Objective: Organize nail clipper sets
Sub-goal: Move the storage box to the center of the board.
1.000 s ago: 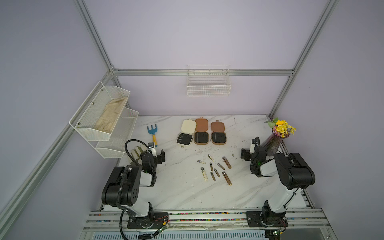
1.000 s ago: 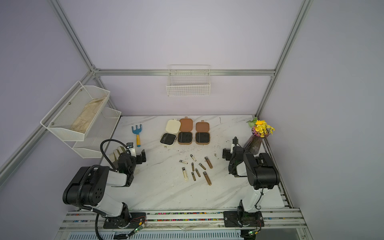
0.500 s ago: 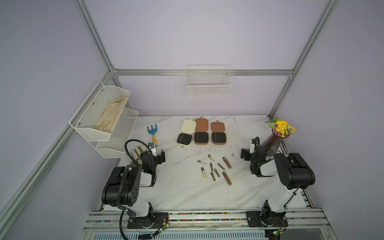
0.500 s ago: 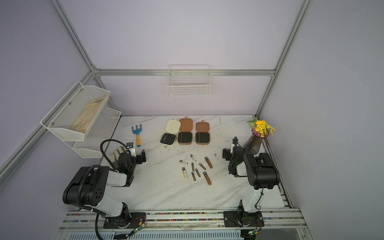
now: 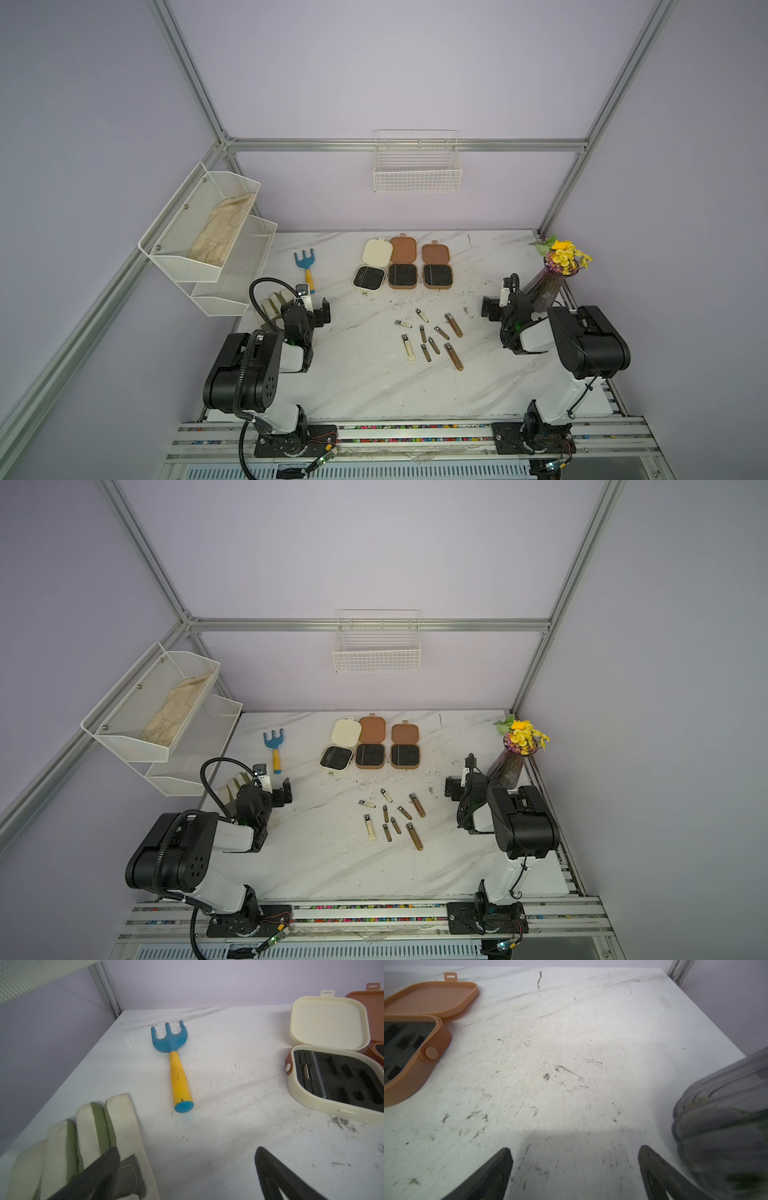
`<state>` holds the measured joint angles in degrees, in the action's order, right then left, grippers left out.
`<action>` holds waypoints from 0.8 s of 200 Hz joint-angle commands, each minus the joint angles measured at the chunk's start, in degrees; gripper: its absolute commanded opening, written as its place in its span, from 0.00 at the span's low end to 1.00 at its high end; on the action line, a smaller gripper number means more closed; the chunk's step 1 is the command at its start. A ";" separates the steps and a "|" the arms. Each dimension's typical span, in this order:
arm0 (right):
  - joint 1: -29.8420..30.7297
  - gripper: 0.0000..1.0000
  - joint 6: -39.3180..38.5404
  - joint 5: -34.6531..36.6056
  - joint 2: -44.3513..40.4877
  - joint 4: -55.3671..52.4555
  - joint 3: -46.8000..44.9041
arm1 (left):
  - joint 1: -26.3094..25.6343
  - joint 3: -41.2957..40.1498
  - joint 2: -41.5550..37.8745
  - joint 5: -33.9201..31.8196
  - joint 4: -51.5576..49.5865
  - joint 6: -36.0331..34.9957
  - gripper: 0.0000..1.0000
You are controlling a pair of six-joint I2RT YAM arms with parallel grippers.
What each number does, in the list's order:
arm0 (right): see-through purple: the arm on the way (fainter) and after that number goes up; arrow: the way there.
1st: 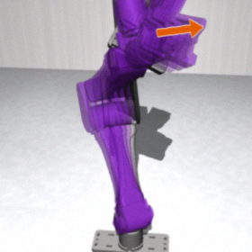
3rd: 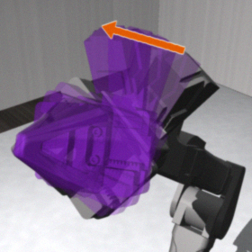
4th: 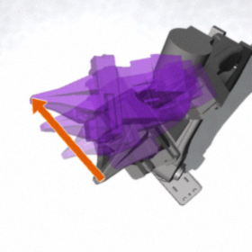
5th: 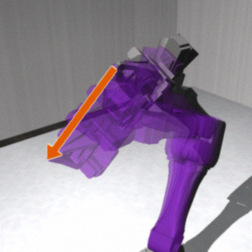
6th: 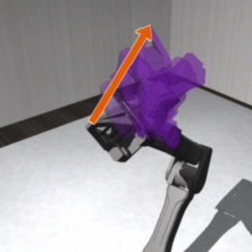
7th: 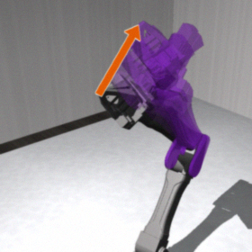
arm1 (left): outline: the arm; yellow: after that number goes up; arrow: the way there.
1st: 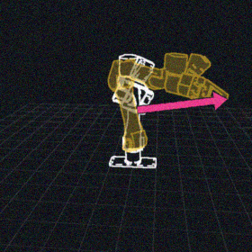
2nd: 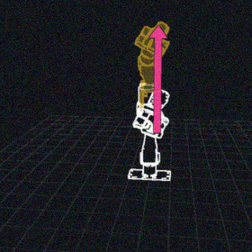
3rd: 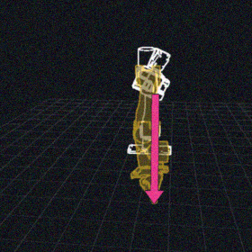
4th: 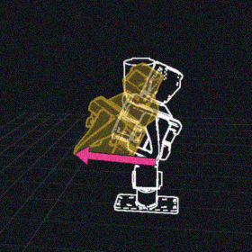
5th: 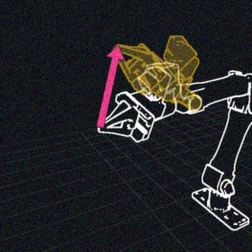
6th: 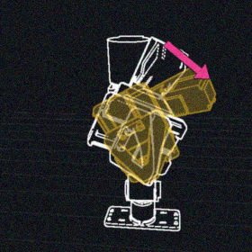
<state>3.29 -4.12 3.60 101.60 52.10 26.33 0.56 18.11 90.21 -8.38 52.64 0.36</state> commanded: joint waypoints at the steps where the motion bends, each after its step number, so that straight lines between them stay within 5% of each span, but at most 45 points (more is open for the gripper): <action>1: 0.49 0.97 0.89 0.09 0.43 1.87 0.78 | -0.29 3.60 -0.04 -0.58 1.94 -0.01 1.00; 45: 0.49 0.92 2.51 5.00 -5.82 -6.38 2.62 | -1.27 3.38 -4.22 -4.83 0.07 -0.54 1.00; 66: 0.66 0.97 4.91 7.62 -15.79 -19.72 5.92 | -4.69 10.24 -18.01 -14.58 -20.40 2.16 1.00; 84: 0.82 0.98 8.25 8.87 -21.37 -32.31 10.77 | -4.86 23.20 -22.01 -13.90 -42.22 8.19 1.00; 129: 6.06 0.96 10.86 8.87 -25.25 -62.04 26.17 | -8.44 55.94 -5.75 -6.40 -84.27 19.17 1.00; 160: 8.94 0.88 12.06 6.37 -23.20 -79.33 36.83 | -9.21 70.38 9.11 4.68 -100.77 20.95 1.00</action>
<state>10.59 4.97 10.94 77.36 -6.13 57.45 -8.10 81.17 88.36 -13.74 -22.39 17.41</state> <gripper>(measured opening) 0.906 0.998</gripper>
